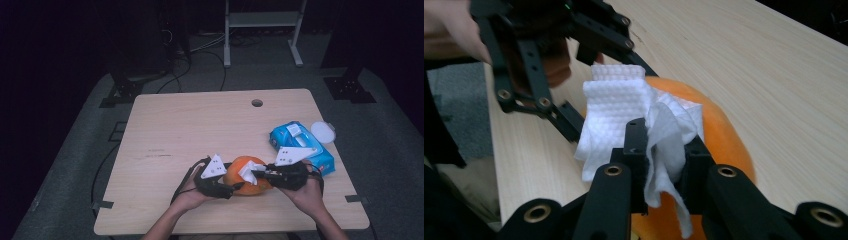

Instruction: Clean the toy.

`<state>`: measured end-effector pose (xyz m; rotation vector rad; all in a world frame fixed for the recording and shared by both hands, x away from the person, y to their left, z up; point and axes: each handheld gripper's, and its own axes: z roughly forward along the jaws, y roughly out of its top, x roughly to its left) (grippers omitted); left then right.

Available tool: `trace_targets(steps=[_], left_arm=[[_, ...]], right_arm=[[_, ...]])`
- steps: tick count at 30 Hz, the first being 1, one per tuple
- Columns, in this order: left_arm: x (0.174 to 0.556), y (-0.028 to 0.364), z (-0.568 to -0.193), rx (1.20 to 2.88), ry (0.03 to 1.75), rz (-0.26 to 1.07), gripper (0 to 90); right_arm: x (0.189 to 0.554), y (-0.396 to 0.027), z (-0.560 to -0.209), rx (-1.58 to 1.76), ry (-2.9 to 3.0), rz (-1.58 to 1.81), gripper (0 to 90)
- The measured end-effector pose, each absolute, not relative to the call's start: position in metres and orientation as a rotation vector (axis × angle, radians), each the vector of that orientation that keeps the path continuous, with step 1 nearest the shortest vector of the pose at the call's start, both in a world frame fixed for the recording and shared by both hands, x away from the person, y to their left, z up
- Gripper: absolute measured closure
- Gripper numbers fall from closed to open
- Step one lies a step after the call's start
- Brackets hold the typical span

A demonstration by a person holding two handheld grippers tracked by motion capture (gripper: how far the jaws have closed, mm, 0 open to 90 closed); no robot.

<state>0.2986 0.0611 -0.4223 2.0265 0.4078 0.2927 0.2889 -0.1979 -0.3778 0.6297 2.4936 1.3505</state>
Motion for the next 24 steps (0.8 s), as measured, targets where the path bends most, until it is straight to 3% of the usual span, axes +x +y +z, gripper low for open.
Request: trace_targets(steps=[6,12,16,20,24], left_arm=[[0.312,0.068,-0.443,1.990,0.533,0.161,8.8],[0.305,0.065,-0.429,1.974,0.495,0.210,26.9],[0.298,0.062,-0.417,1.972,0.437,0.268,26.8],[0.302,0.062,-0.429,1.979,0.463,0.226,20.0],[0.299,0.059,-0.426,1.959,0.432,0.257,25.8]], right_arm=[[0.297,-0.213,-0.392,0.714,2.528,1.309,77.9],[0.291,-0.204,-0.384,0.673,2.503,1.282,77.9],[0.283,-0.197,-0.370,0.605,2.470,1.313,77.9],[0.290,-0.201,-0.381,0.647,2.501,1.282,77.9],[0.288,-0.198,-0.379,0.638,2.489,1.271,78.0]])
